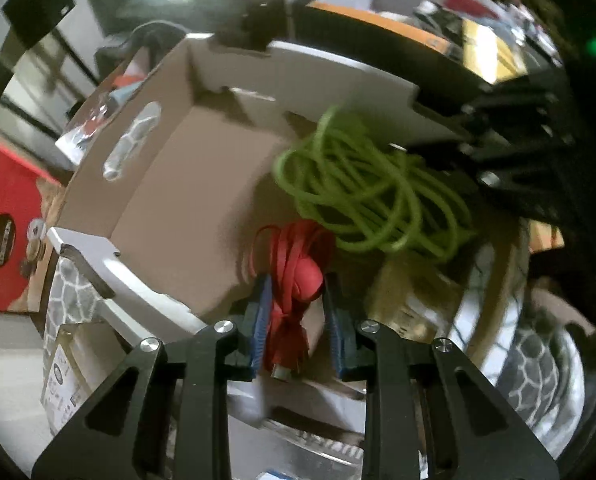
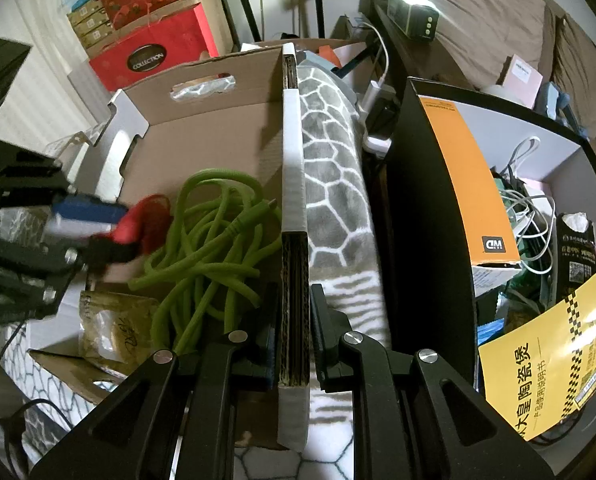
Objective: Organize objects
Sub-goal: 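Carry the gold pouch with the left gripper into the box and release, then move the left gripper back to the bed and grasp the gold package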
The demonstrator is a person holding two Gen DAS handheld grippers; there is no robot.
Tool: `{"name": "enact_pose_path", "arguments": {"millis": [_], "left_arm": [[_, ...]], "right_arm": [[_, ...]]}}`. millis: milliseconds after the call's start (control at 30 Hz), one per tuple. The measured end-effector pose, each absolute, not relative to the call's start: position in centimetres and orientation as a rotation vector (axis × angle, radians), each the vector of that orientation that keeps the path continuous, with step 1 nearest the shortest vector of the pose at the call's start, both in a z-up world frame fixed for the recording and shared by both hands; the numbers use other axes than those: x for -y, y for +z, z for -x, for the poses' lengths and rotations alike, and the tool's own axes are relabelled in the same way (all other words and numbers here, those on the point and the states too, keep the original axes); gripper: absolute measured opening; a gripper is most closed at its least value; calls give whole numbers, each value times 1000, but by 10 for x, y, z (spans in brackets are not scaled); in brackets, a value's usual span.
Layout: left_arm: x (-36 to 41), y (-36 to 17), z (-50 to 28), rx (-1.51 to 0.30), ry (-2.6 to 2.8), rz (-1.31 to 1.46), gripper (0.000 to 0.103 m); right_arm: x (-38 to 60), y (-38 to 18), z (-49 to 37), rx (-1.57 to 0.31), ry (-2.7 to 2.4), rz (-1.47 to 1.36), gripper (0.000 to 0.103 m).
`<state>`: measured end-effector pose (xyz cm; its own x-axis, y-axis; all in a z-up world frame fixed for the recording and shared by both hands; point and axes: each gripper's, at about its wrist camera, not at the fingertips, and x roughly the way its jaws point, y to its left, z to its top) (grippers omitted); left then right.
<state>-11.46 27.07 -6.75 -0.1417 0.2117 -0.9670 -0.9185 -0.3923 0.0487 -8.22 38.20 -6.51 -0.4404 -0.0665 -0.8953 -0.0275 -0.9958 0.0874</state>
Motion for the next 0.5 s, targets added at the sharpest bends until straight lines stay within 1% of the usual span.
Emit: {"name": "enact_pose_path", "arguments": {"millis": [200,267,300,333,367,400,500], "left_arm": [[-269,-68,103,-886,1642,1239,24],[-267,-67,106,-867,1665,1252,26],[-265,-64,106,-852,1682,1257,35],[-262,-61,109,-834,1703,1257,41],[-260,-58,111,-814,1722,1253,53],[-256,-52,116,-773,1745,1245,59],[-244,-33,122,-633,1765,1245,60]], "right_arm": [[-381,-65,83,137,-2645,-1649,15],[-380,-65,83,128,-2646,-1651,15],[-382,-65,83,128,-2645,-1651,15],[-382,-65,82,125,-2645,-1651,15],[-383,-65,83,123,-2644,-1651,15],[-383,-65,83,122,-2644,-1652,15],[-384,-65,83,122,-2644,-1652,15]]}}
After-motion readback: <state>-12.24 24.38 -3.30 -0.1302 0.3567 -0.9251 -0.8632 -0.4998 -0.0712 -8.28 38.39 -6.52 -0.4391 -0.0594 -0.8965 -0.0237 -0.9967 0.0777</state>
